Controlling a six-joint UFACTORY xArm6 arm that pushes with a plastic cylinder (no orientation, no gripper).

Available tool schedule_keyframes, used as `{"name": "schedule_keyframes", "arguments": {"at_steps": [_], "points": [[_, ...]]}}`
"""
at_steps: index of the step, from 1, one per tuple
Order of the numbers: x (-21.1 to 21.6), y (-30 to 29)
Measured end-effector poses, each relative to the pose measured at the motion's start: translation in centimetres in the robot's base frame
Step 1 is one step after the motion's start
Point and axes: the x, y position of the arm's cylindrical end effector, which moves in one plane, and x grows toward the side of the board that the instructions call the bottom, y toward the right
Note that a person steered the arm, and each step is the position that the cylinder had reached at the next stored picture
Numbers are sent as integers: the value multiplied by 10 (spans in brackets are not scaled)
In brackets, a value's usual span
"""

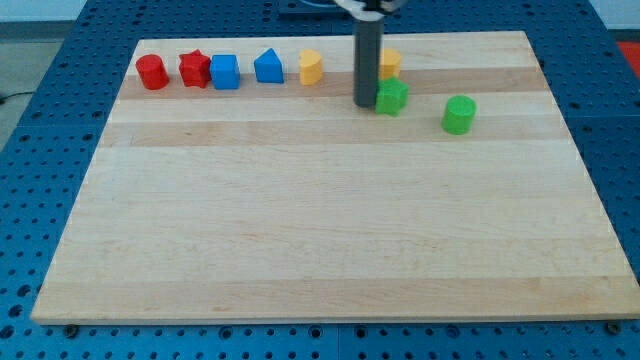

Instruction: Push the green star to the top left of green circle

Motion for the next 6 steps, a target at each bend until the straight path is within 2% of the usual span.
{"name": "schedule_keyframes", "arguments": {"at_steps": [3, 4, 6], "points": [[-20, -11], [1, 36], [22, 72]]}}
